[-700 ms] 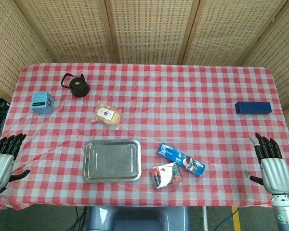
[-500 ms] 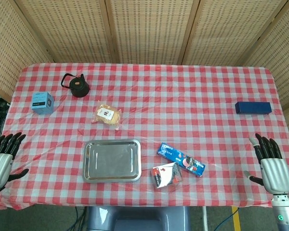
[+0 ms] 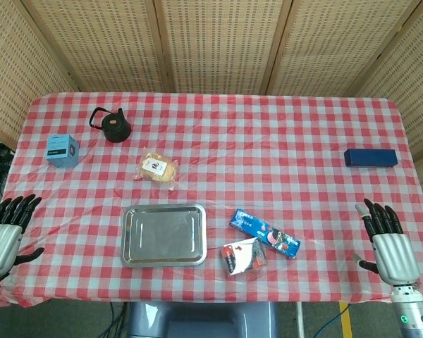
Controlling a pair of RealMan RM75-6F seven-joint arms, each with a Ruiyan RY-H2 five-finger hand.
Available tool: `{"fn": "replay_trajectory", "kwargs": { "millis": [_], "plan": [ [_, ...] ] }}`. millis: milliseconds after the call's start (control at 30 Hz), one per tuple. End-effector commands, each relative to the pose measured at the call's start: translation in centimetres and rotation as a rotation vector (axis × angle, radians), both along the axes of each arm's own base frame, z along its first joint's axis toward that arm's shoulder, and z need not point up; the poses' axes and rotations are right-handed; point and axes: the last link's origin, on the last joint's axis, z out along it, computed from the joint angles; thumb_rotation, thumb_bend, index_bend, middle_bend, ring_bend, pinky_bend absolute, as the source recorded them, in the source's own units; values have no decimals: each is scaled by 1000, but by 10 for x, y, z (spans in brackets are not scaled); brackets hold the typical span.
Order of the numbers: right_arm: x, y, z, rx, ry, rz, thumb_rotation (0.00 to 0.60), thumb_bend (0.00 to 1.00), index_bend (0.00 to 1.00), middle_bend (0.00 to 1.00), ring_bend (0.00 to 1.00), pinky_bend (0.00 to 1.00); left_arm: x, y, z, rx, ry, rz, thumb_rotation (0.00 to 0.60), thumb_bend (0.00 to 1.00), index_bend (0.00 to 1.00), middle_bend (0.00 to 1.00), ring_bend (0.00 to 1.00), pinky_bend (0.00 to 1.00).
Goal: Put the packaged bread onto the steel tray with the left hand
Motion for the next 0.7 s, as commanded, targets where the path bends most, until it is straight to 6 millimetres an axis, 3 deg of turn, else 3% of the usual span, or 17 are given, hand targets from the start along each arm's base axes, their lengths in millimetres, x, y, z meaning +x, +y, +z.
{"fn": "replay_trajectory", "kwargs": {
  "millis": [33,167,300,600,700],
  "plan": [
    [1,0,-2,5,6,3,600,65,0,0,0,0,1,3,-3,-11,11,-7,600,65,0,0,0,0],
    [1,1,-5,14,16,4,600,65,0,0,0,0,8,10,-4,-15,5,-29,600,65,0,0,0,0],
    [1,1,-9,36,16,6,600,65,0,0,0,0,20,31,-3,-61,-9,-62,600,65,0,0,0,0],
    [-2,-1,-18,82,15,-6,600,62,0,0,0,0,76,136,-15,-218,-77,-116,600,66,0,0,0,0],
    [-2,-1,-21,102,10,-11,600,61,0,0,0,0,93,171,-20,-195,-42,-132,600,66,0,0,0,38]
  ]
}}
